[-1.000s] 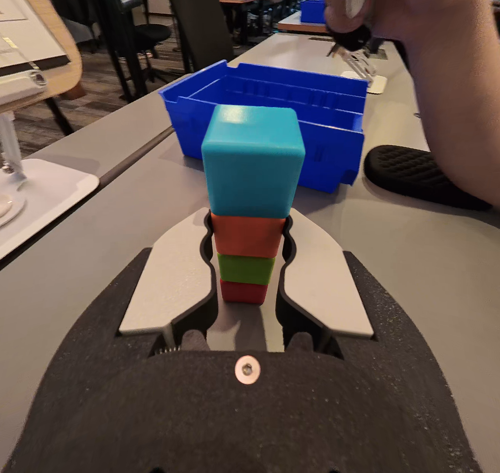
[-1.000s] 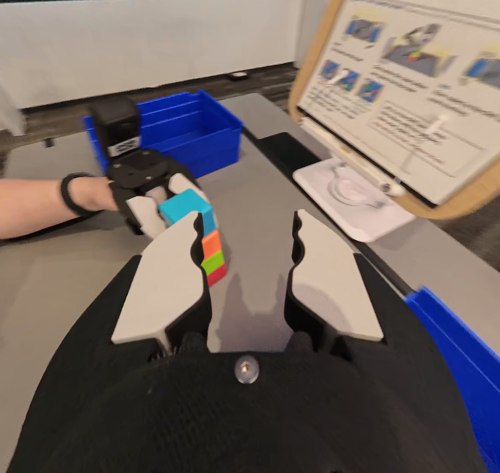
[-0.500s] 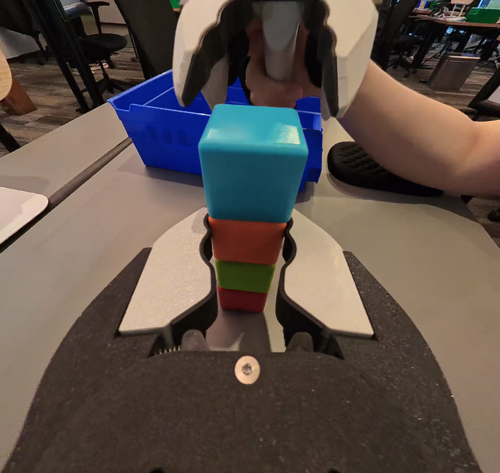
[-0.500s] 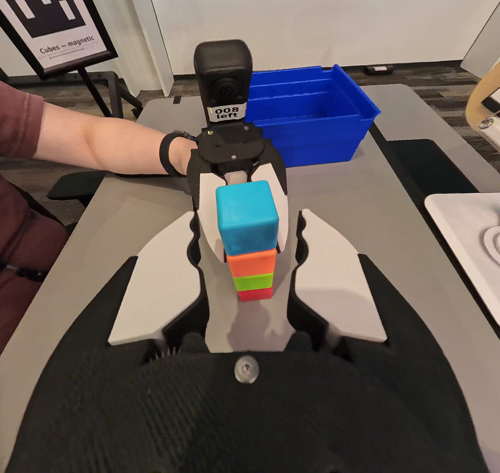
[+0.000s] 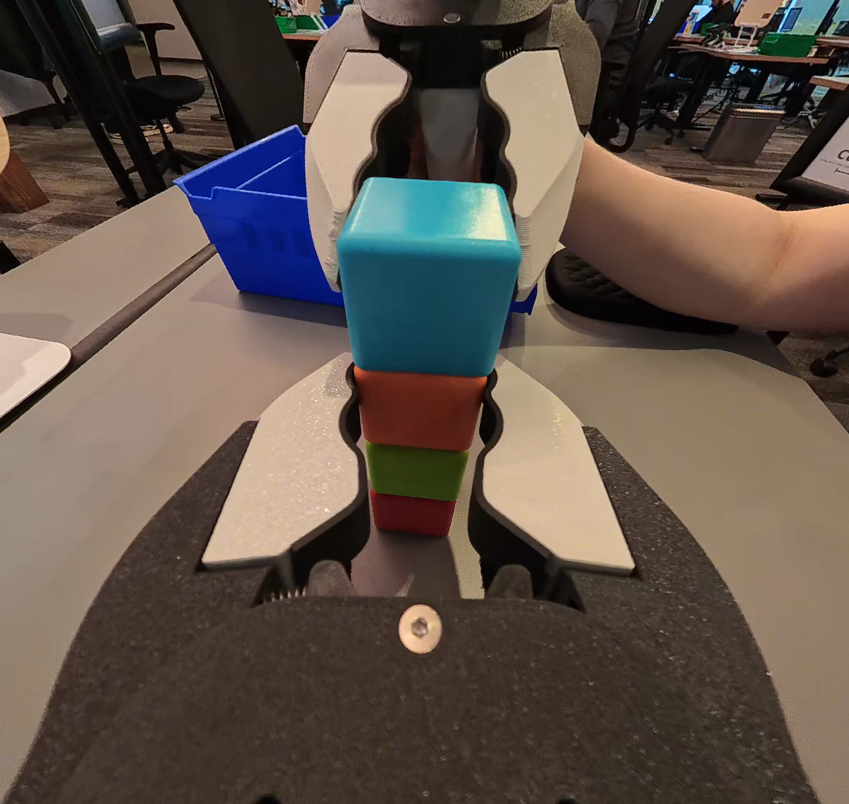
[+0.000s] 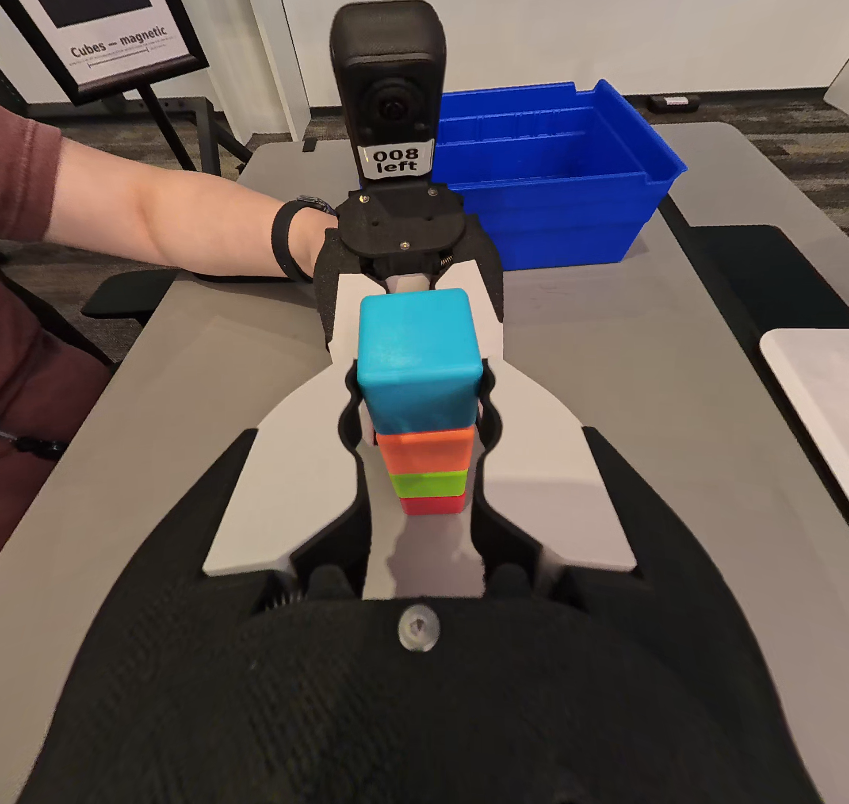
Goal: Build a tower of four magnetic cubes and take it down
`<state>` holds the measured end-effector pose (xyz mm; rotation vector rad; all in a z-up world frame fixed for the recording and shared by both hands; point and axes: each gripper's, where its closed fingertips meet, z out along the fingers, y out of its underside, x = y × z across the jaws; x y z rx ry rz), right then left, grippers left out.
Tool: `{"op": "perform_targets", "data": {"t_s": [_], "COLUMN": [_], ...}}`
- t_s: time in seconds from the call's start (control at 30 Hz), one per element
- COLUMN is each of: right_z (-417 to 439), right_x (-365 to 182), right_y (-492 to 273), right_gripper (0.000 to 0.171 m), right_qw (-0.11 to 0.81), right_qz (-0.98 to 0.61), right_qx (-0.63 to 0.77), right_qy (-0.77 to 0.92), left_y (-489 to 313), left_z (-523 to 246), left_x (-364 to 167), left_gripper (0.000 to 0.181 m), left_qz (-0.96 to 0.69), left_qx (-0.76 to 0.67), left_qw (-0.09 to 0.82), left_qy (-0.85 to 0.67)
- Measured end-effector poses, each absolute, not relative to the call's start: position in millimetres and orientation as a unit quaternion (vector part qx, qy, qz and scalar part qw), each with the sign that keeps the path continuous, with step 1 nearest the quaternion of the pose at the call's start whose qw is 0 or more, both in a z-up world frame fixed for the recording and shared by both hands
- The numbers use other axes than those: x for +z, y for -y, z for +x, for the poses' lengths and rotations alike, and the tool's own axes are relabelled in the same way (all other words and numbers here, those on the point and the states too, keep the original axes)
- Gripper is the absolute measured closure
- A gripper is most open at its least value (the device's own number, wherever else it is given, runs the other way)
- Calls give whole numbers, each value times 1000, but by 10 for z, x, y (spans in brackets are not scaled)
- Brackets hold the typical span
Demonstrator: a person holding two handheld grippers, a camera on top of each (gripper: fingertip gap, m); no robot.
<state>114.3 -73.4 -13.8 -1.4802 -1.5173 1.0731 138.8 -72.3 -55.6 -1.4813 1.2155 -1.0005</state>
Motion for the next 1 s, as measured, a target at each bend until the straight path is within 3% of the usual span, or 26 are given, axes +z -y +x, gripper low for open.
{"op": "perform_targets", "data": {"t_s": [0.37, 0.5, 0.67, 0.77, 0.83, 1.0], "right_z": [1138, 1233, 2127, 3275, 3865, 4292], "right_x": [-83, 318, 665, 220, -286, -1029], "right_y": [722, 712, 123, -373, -516, -760], "right_gripper": [122, 121, 121, 121, 121, 120], "right_qw": [366, 404, 513, 457, 372, 281], "right_qz": [-586, -563, -688, -846, -913, -955], "right_qx": [441, 489, 278, 99, 16, -37], "right_qy": [573, 530, 431, 254, 165, 83], "left_y": [722, 717, 699, 703, 706, 719], "left_z": [1392, 1400, 1378, 1392, 1406, 1402], "left_x": [-560, -564, -561, -565, -565, -567], "left_gripper": [132, 132, 132, 132, 132, 132], "left_qz": [-607, -612, -617, -620, -620, -621], "left_qx": [-397, -389, -396, -391, -389, -388], "left_qw": [470, 469, 465, 465, 464, 460], "left_qy": [-504, -505, -496, -498, -499, -502]}}
